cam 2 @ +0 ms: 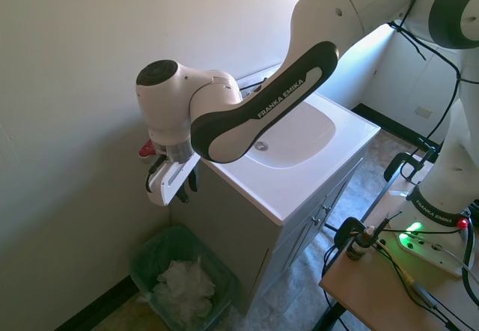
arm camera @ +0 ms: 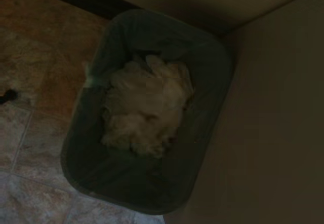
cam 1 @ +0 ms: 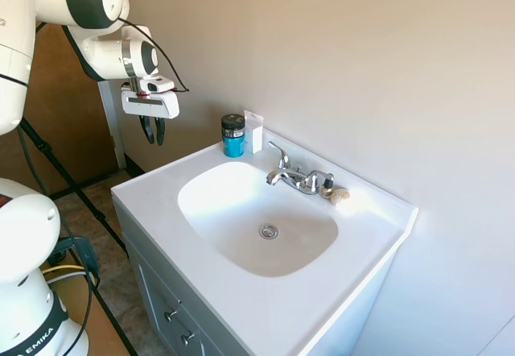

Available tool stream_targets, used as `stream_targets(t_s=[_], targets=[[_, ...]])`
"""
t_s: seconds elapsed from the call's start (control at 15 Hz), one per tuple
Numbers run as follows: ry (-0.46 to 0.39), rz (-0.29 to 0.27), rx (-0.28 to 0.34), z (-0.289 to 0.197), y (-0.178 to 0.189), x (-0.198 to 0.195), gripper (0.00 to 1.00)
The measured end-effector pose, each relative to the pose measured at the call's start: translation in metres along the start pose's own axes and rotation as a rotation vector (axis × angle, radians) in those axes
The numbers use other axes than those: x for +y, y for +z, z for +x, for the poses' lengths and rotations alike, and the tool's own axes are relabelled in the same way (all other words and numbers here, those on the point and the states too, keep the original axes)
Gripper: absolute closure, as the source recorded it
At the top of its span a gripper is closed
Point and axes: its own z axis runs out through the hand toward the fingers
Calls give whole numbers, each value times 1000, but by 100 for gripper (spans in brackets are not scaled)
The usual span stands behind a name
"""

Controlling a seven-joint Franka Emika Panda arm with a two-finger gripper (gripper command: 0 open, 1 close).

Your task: Throw the tissue in the trash bin

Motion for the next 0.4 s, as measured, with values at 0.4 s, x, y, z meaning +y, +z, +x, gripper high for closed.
stream_targets(t_s=[0.4], targets=[[80,83,57,23,-85,26,0]])
